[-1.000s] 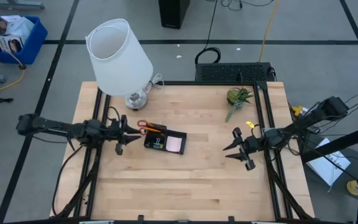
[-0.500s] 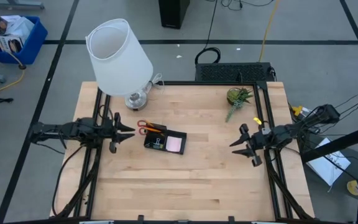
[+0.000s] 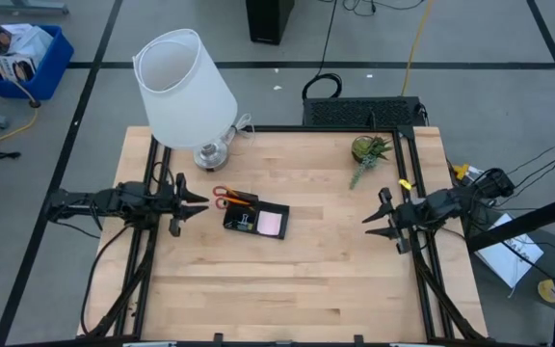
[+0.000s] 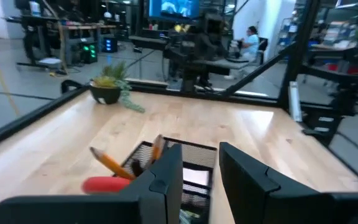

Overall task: Pick and place office supplies into organizer
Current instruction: Return to Home Position

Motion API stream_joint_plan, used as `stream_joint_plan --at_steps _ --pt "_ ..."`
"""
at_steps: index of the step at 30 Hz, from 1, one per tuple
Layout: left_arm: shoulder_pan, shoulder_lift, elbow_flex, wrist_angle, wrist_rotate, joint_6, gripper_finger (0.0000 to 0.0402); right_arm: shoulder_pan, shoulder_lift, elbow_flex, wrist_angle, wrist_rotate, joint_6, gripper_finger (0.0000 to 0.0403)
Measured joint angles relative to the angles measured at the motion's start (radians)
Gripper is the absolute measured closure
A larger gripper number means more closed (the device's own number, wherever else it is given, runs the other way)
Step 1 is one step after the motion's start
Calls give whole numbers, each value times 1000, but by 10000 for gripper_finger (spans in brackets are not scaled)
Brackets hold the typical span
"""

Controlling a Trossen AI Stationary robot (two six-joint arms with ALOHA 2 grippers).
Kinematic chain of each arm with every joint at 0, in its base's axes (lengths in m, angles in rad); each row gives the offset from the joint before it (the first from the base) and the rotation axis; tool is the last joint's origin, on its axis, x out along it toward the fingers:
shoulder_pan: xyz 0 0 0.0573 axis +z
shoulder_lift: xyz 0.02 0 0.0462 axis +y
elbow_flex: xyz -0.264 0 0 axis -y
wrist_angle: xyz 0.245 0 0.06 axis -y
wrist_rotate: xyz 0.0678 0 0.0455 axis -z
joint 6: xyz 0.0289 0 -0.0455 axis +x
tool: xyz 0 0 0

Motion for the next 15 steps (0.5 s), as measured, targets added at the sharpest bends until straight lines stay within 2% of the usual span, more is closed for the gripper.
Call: stream_joint_plan --at_steps 2,6,15 --pt "7 0 4 -8 -21 11 293 -1 1 0 -50 8 -18 278" --pt "18 0 9 -15 -41 18 293 -1 1 -28 -77 96 11 281" --pt "18 2 9 -7 -54 27 293 0 2 -86 -19 103 -14 277"
